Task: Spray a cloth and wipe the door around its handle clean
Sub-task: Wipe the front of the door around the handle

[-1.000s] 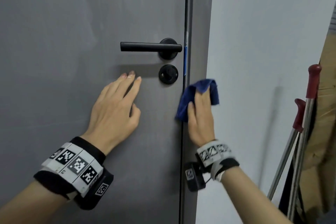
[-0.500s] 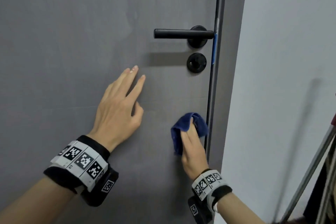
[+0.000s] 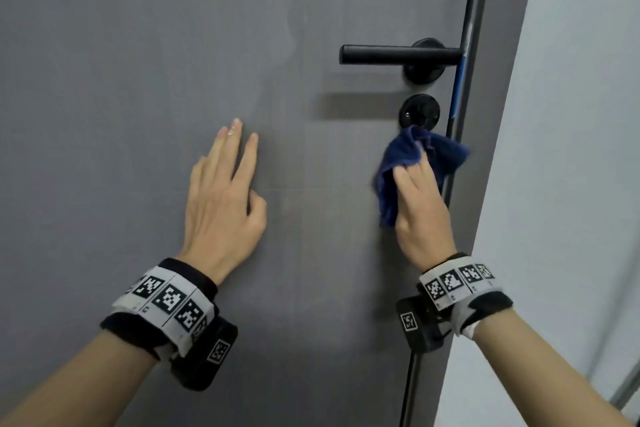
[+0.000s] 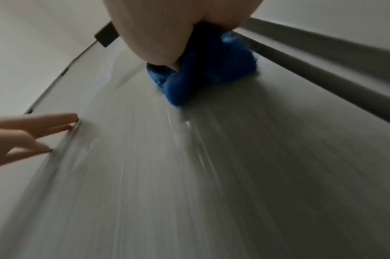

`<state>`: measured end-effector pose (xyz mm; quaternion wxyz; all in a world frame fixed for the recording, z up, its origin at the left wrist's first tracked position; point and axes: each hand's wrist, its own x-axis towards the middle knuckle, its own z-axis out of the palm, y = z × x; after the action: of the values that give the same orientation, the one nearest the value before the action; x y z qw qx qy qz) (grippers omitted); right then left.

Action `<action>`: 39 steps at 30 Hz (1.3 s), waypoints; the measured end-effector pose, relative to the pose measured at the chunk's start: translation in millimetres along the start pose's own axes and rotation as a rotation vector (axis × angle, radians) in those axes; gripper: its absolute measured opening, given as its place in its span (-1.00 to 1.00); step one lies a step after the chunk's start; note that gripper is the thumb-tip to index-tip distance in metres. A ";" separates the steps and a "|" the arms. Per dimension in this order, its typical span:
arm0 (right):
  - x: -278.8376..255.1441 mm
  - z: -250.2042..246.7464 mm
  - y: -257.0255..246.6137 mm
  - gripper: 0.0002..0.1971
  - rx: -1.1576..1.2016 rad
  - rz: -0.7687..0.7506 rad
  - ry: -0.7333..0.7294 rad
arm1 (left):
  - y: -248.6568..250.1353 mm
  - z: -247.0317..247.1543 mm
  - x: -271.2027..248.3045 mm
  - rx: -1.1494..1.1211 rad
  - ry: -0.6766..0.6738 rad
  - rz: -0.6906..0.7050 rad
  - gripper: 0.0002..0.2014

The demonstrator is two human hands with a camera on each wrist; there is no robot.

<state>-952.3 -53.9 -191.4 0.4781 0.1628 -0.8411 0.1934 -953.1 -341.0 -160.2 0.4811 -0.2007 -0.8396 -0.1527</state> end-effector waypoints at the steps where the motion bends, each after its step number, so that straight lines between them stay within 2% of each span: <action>1: 5.6 -2.2 -2.3 -0.26 -0.014 0.010 0.015 | 3.9 -0.2 3.0 -0.008 -0.006 -0.008 -0.24; 4: 3.6 16.9 -22.3 -0.14 0.012 -0.059 -0.005 | 13.5 -7.7 10.2 0.038 -0.059 -0.024 -0.23; 7: -6.5 30.3 -38.1 -0.03 -0.025 -0.281 -0.152 | 19.8 -24.6 20.2 0.067 -0.072 -0.032 -0.28; 8: -6.9 27.5 -38.1 0.00 -0.039 -0.305 -0.194 | 22.6 -30.8 26.0 0.042 -0.055 -0.041 -0.31; 11: -1.8 -1.8 -28.4 -0.01 -0.027 -0.264 -0.146 | 41.9 -49.8 51.9 -0.135 0.021 -0.035 -0.37; 14: 13.6 -47.5 -6.0 -0.12 -0.065 -0.239 0.030 | 75.1 -61.8 87.4 -0.356 0.023 0.041 -0.40; 16: 23.9 -74.9 5.4 -0.17 -0.097 -0.227 0.124 | 95.2 -61.2 108.0 -0.420 -0.001 0.105 -0.46; 18: 30.2 -94.6 14.4 -0.20 -0.093 -0.198 0.189 | 110.7 -56.5 124.5 -0.395 -0.032 0.138 -0.55; 22: 57.8 -122.1 31.4 -0.28 -0.094 -0.124 0.223 | 137.5 -53.5 163.9 -0.127 -0.099 0.232 -0.59; 25: 108.1 -147.4 31.8 -0.36 -0.102 -0.151 0.253 | 150.3 -68.0 220.7 -0.134 -0.024 0.324 -0.61; 27: 141.3 -160.3 30.9 -0.39 -0.084 -0.131 0.201 | 155.2 -79.9 256.6 -0.152 0.046 0.348 -0.64; 29: 166.1 -168.3 31.0 -0.30 -0.033 -0.077 0.092 | 156.8 -89.9 289.7 -0.123 0.098 0.377 -0.62; 32: 164.2 -162.0 26.8 -0.29 -0.115 -0.036 -0.066 | 159.3 -103.9 318.4 -0.116 0.125 0.392 -0.54; 35: 184.5 -169.3 16.4 -0.39 -0.188 0.069 -0.089 | 166.2 -125.5 353.8 -0.116 0.096 0.374 -0.45; 39: 269.7 -205.6 1.7 -0.40 -0.190 0.113 -0.041 | 171.7 -163.8 405.4 -0.051 0.036 0.314 -0.33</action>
<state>-932.7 22.5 138.5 0.4622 0.0729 -0.8732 0.1360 -932.8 -187.8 283.3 0.5087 -0.3391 -0.7850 -0.1003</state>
